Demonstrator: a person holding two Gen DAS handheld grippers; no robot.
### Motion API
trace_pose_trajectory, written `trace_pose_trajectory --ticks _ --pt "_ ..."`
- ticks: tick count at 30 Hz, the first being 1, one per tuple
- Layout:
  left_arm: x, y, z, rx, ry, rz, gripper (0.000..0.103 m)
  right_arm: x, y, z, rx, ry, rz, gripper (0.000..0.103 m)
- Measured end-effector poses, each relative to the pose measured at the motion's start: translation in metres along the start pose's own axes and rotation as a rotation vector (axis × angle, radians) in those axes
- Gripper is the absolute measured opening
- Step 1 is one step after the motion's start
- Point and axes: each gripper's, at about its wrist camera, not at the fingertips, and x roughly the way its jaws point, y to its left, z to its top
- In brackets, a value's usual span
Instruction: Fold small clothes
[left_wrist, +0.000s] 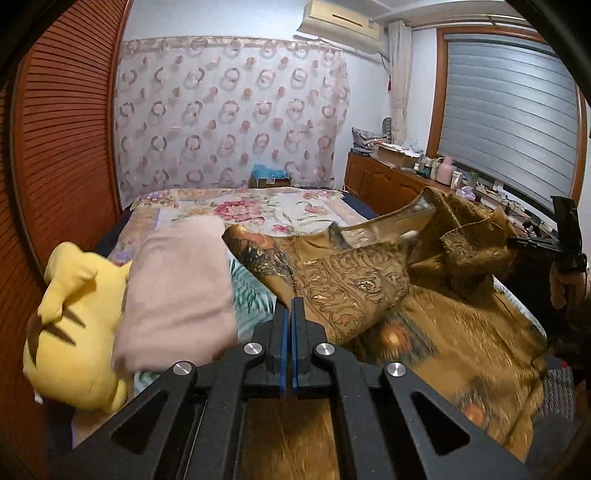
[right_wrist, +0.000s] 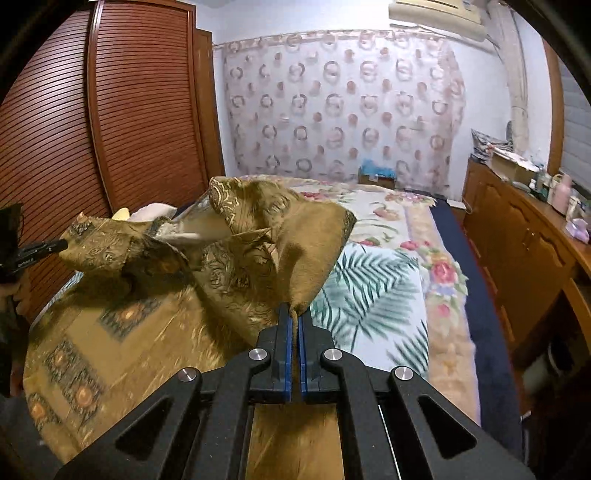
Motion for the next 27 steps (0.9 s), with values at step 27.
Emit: trace_pose_trajectory --ticks 27 --pt "-0.061 0.008 -0.061 -0.011 0.093 0.113 0.039 -0.066 0.013 -0.039 0.077 0.216 -0.051 0.006"
